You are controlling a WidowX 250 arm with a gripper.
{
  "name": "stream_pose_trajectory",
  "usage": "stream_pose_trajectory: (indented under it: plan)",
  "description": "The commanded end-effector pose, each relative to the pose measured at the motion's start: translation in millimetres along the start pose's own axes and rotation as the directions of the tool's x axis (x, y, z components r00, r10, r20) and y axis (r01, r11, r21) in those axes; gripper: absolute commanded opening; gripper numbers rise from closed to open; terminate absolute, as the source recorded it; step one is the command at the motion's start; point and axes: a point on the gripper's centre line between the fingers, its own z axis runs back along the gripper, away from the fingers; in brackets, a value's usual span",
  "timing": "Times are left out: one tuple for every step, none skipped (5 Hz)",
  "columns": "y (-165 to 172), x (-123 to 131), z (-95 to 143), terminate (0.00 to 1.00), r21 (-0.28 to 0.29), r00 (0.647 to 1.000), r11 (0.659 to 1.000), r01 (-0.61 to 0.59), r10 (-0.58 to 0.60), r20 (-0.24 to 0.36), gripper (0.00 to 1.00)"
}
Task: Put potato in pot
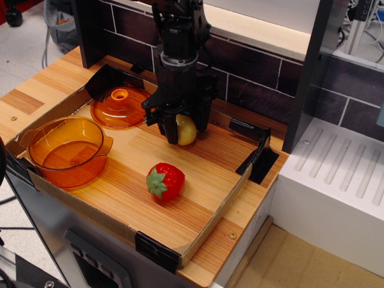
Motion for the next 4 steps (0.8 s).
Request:
stream_pose_trajectory:
  plan:
    - [1,7,19,0.0,-0.034,1.0,0.999,-0.01,0.01,0.012,0.0]
    - [17,4,54,0.0,-0.057,1.0,0.998,0.0,-0.001,-0.017,0.0]
    - [35,5,73,0.0,-0.089,0.999,0.996,0.013,-0.017,-0.039,0.0]
    - [57,11,92,0.0,-0.115,0.997,0.993,0.031,-0.038,-0.061,0.0]
